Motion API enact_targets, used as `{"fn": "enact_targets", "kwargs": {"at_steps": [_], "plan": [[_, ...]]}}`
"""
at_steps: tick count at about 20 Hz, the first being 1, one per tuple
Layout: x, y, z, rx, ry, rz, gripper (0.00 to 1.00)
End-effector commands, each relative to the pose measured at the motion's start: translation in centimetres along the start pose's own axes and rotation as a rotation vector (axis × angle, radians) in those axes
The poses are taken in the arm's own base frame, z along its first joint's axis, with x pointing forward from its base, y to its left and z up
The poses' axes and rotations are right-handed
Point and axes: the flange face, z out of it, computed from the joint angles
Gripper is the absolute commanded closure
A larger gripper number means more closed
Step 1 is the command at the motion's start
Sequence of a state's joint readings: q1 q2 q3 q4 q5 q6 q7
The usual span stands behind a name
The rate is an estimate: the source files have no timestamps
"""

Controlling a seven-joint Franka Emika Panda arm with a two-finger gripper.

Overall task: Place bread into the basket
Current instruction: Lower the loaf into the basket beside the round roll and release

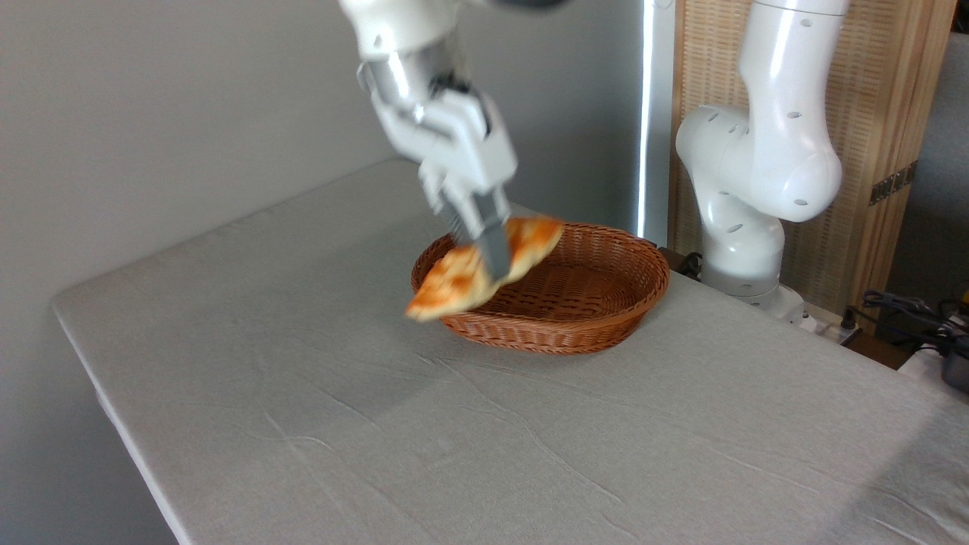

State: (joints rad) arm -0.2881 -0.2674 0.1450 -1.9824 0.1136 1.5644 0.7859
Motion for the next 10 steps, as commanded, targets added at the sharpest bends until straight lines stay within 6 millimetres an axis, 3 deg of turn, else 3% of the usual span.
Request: {"fn": "enact_targets", "kwargs": {"at_steps": [1,2,3,4,6,7,9,10], "plan": [[-2.0,4.4,0.9,-0.127,-0.087,0.042,0.72],[-2.3,5.3,2.2,-0.147,-0.102,0.055,0.69],[-2.6,6.0,3.6,-0.165,-0.118,0.064,0.55],[-2.5,7.0,4.7,-0.173,-0.129,0.085,0.31],[-2.2,8.1,6.3,-0.172,-0.135,0.111,0.06],[-2.0,8.1,7.5,-0.175,-0.134,0.115,0.00],[-1.8,8.0,10.2,-0.186,-0.120,0.115,0.00],[-1.3,8.6,10.4,-0.197,-0.105,0.123,0.00]]}}
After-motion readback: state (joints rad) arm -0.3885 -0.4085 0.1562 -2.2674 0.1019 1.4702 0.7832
